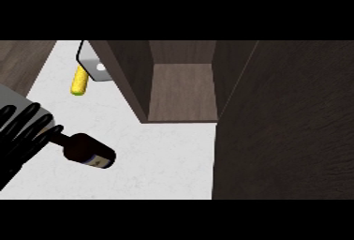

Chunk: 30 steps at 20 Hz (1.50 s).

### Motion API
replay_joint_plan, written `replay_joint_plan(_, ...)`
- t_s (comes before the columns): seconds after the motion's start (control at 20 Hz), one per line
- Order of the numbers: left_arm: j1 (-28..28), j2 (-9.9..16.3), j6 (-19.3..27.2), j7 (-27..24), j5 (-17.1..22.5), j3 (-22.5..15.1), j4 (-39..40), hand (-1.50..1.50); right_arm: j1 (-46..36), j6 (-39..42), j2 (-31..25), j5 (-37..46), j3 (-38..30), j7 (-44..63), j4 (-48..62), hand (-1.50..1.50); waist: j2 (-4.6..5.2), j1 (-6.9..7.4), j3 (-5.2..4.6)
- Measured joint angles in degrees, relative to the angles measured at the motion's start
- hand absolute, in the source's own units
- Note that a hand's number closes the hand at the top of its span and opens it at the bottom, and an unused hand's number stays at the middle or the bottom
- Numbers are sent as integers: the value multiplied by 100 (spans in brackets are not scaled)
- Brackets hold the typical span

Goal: Pick up the wine, place it into the cabinet and close the cabinet

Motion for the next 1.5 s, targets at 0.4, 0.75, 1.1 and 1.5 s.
replay_joint_plan(0.4,18,1348,124,920,2453,1220,68,-150,168,-87,-114,-103,66,497,-269,-150,-6,20,4)
replay_joint_plan(0.75,95,1887,97,1485,3558,2007,309,-150,348,-158,-95,-64,291,562,-358,-150,-4,7,3)
replay_joint_plan(1.1,44,2155,191,1808,4055,2448,610,-150,270,-300,-113,0,424,669,-420,-150,-3,-28,3)
replay_joint_plan(1.5,-48,2077,215,1891,3986,2682,856,-150,374,-284,-190,64,408,594,-454,-150,3,-53,3)
